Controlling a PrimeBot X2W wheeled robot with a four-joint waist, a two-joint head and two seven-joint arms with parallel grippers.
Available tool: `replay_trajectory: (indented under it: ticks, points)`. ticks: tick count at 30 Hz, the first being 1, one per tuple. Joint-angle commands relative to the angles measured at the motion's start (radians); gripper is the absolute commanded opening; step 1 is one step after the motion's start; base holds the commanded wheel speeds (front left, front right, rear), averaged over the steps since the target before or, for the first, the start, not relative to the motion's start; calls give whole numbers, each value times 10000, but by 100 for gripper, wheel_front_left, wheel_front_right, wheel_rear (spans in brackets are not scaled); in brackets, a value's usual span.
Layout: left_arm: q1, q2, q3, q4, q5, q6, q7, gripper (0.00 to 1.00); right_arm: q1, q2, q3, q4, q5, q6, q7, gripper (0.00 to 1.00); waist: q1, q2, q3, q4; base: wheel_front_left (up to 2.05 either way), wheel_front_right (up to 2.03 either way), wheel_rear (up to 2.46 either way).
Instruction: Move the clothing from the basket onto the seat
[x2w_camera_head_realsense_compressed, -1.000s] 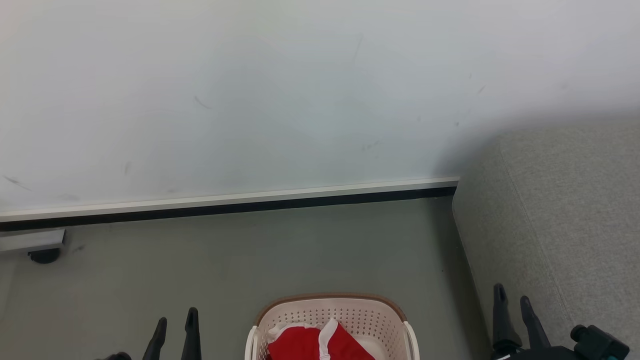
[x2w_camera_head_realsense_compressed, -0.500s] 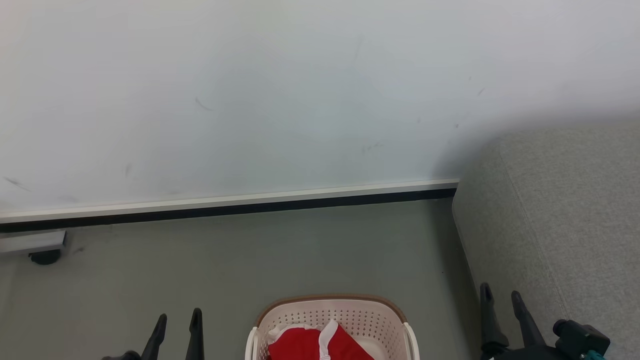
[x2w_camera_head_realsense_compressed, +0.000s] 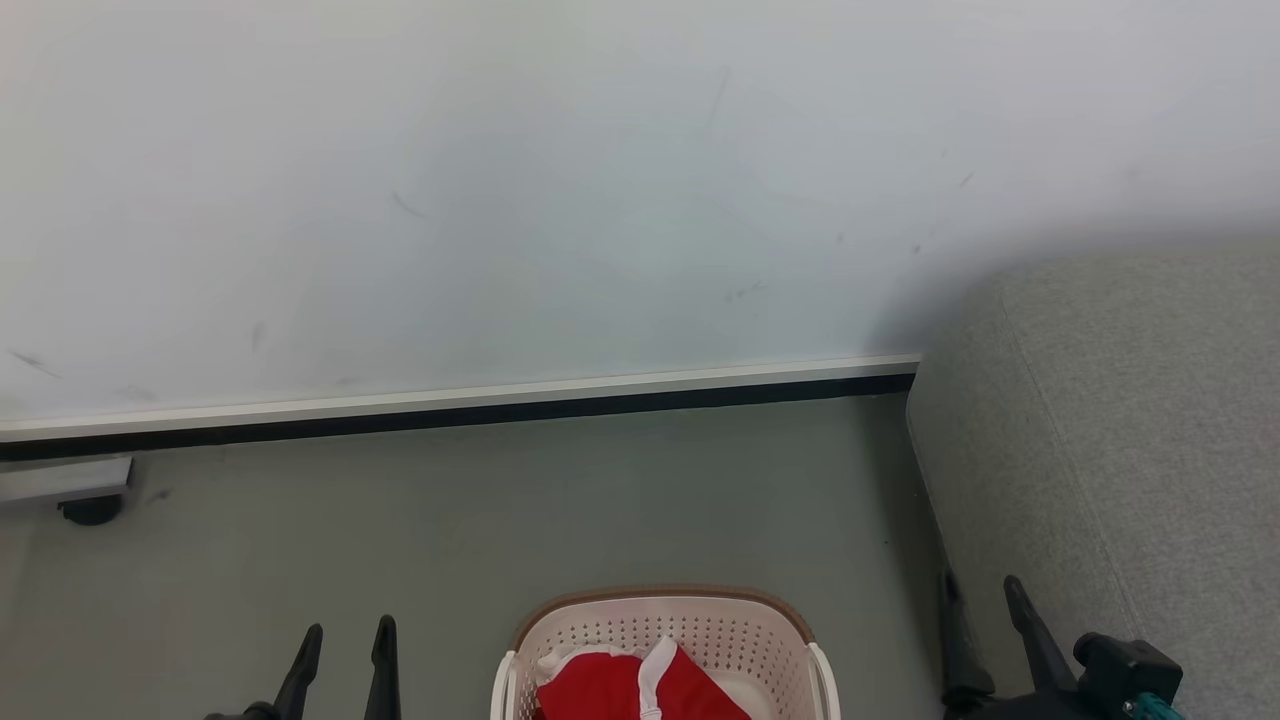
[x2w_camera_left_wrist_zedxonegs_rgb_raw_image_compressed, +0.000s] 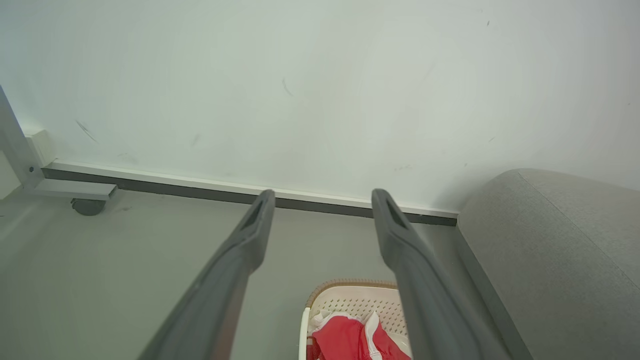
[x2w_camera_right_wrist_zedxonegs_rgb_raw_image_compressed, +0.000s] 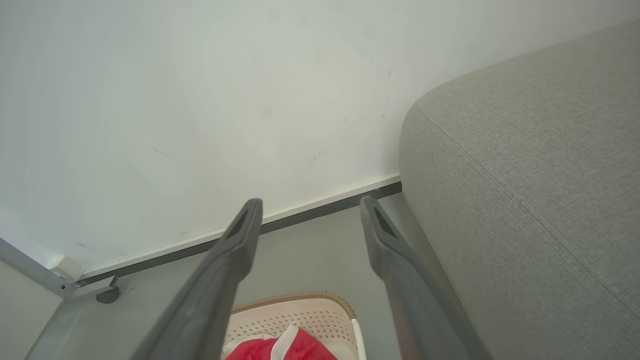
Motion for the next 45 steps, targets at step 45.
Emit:
replay_trajectory:
  ticks: [45]
  points:
    - [-78,-31,-67,794,893,184,-433,100,-542,-63,384,258,-1504,7,-445,100,0,0,210,-547,0,0,0]
